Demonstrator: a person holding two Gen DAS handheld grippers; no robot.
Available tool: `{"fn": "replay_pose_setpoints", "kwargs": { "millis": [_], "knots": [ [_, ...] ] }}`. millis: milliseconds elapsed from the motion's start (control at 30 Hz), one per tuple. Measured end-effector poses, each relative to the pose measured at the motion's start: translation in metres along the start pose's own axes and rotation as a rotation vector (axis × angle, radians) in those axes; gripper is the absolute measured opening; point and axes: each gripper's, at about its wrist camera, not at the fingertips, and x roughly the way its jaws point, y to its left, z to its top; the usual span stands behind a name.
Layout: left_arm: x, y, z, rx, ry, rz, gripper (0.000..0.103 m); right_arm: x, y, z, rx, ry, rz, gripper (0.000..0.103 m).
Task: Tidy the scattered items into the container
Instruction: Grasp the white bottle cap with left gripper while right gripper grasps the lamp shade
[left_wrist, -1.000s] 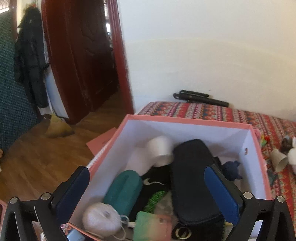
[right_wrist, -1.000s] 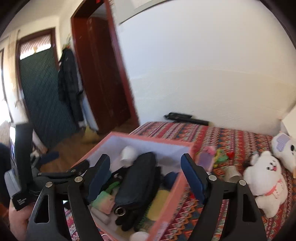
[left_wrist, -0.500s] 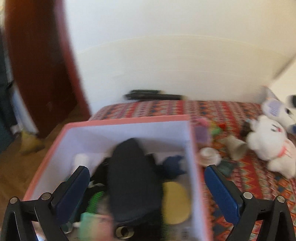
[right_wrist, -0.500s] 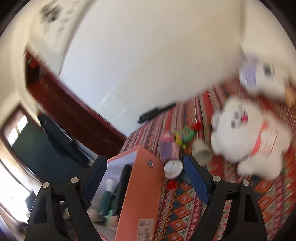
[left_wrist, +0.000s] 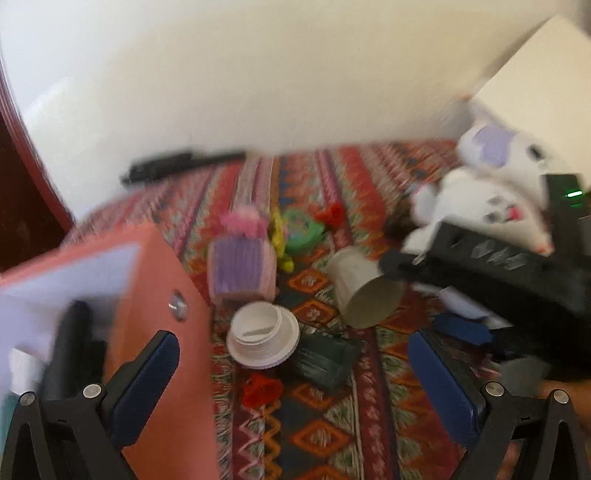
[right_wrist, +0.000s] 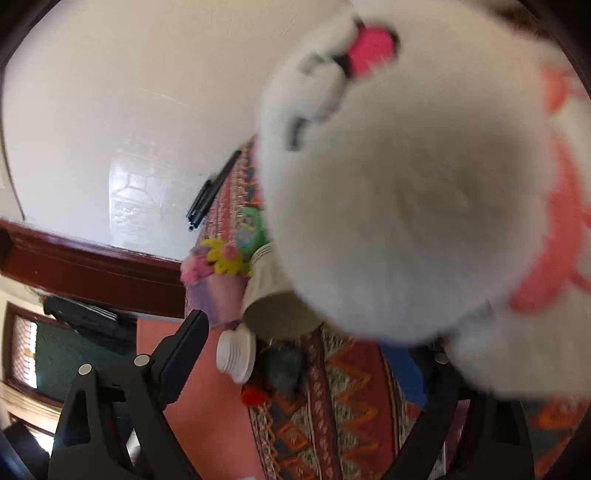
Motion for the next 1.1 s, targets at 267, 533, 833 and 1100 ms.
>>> {"fn": "replay_pose_setpoints", "kwargs": {
  "millis": [267,533,833,1100],
  "knots": [
    [0.071,-0.030,0.004,0.214,-0.066,0.432,0.102,0.041,0.017,0.022,-0.155,-0.007,-0.013,0.099],
    [0.089,-0.043,-0.005,0.112,0.024,0.227,0.102,0.048,0.015,0.024,-0.270,0.055,-0.072,0.078],
    [0.092,-0.009,-0.002,-0.085,0.149,-0.014,0.057,0.037,0.005,0.015,-0.295,0.102,-0.076,0.059],
    [-0.011,-0.025,-0.082,-0.070,0.100,-0.167,0.057,-0.037,-0.006,-0.016,-0.196,0.086,-0.085,0.059]
  ]
}}
